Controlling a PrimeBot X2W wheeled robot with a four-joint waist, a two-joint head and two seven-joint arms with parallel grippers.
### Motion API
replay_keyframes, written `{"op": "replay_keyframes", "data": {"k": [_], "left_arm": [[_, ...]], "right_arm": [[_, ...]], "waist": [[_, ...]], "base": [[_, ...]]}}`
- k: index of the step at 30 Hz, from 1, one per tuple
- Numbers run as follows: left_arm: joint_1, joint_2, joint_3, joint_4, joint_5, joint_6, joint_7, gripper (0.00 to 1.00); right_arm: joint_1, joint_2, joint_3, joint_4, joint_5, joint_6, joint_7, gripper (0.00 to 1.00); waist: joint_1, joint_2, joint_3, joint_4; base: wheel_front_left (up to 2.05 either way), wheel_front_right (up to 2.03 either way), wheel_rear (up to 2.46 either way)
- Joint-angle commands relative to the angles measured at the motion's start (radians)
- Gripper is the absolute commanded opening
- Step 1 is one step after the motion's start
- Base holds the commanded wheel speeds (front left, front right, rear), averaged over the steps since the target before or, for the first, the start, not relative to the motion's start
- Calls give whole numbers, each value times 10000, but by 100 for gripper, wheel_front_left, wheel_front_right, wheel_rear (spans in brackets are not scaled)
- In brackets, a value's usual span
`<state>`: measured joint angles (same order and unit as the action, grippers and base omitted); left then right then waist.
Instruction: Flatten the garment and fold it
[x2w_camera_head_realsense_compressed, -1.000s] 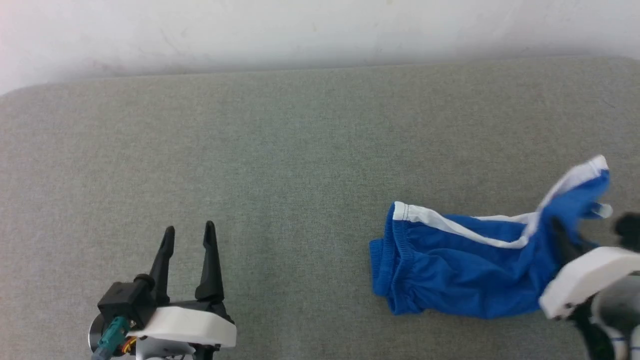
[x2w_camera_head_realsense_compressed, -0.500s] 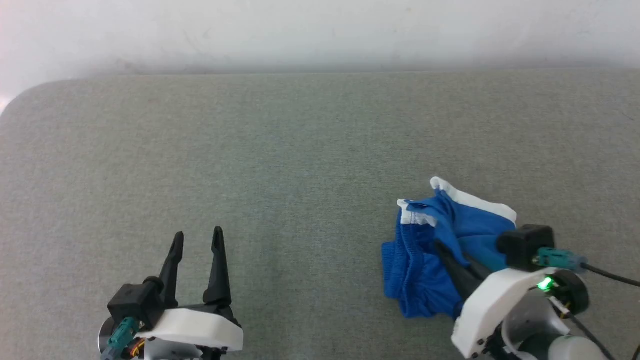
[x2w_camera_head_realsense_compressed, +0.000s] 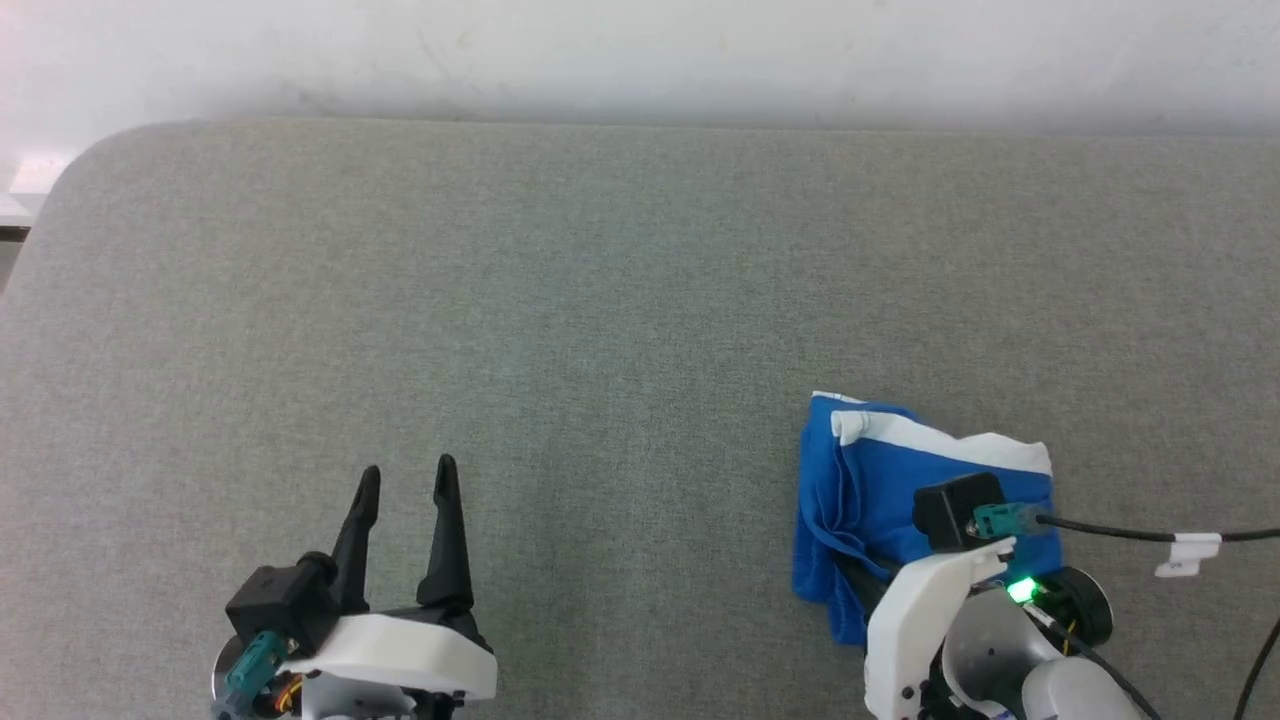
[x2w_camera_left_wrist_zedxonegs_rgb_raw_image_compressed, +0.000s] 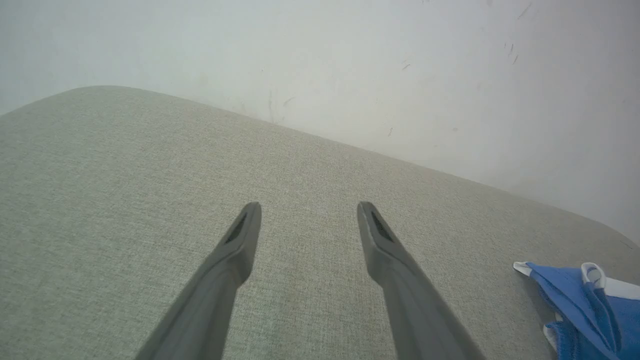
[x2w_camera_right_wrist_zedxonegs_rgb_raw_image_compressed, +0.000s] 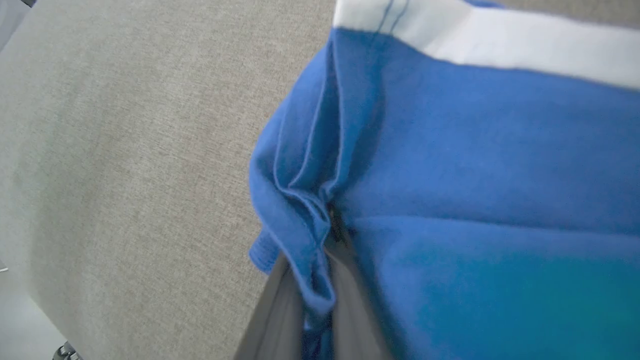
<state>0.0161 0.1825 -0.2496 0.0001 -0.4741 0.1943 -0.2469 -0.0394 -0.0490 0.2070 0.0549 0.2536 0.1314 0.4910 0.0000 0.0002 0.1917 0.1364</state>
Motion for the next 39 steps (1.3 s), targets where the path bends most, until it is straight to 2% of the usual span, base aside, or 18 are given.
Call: {"op": "replay_keyframes", "data": {"k": [1,2,3,4,7,11,17,21,27,32,37,38,39], "left_arm": [[-160,-30,2,55,-25,-79,-48,100],[-163,-38,6,71,-31,-78,-52,100],[-158,-43,14,82,-44,-79,-55,100],[-143,-43,30,86,-58,-77,-59,100],[-63,-77,1,27,-46,-8,-57,100],[-40,-43,37,82,-136,-72,-64,100],[-9,-30,90,35,-170,-63,-79,100],[-10,-36,52,-103,-114,12,-65,100],[-173,133,72,-175,-30,-62,-77,100],[-267,216,24,-216,-8,-96,-25,100],[-313,304,3,-290,2,-82,63,100],[-314,315,3,-307,1,-74,72,100],[-315,325,0,-321,1,-66,81,100]], "right_arm": [[-173,-12,58,248,-36,-7,-25,11],[-228,-12,117,344,-81,-7,-39,42],[-281,-12,190,383,-110,-7,-51,83],[-324,-12,260,382,-93,-7,-33,100],[-428,-12,394,36,129,-7,15,100],[-366,-12,101,-1088,409,-7,115,100],[448,-12,-1539,-3237,179,-7,393,100],[1111,-12,-2580,-3648,29,-7,568,100],[1349,-12,-2824,-2859,308,-7,569,100],[877,-12,-2864,-1423,502,-7,447,100],[277,-12,-2489,-238,410,-7,249,100],[194,-12,-2427,-61,542,-7,262,44],[120,-12,-2375,79,636,-7,282,18]], "waist": [[0,-2,-20,9],[0,-2,-31,0],[0,-2,-45,-23],[0,-2,-55,-64],[0,-2,-82,-212],[0,-2,-85,-408],[0,-2,-9,-614],[0,-2,97,-700],[0,-2,228,-710],[0,-2,302,-608],[0,-2,372,-484],[0,-2,380,-477],[0,-2,385,-473]], "base": [[0,0,0],[0,0,0],[0,0,0],[0,0,0],[0,0,0],[0,0,0],[0,0,0],[0,0,0],[0,0,0],[0,0,0],[0,0,0],[0,0,0],[0,0,0]]}}
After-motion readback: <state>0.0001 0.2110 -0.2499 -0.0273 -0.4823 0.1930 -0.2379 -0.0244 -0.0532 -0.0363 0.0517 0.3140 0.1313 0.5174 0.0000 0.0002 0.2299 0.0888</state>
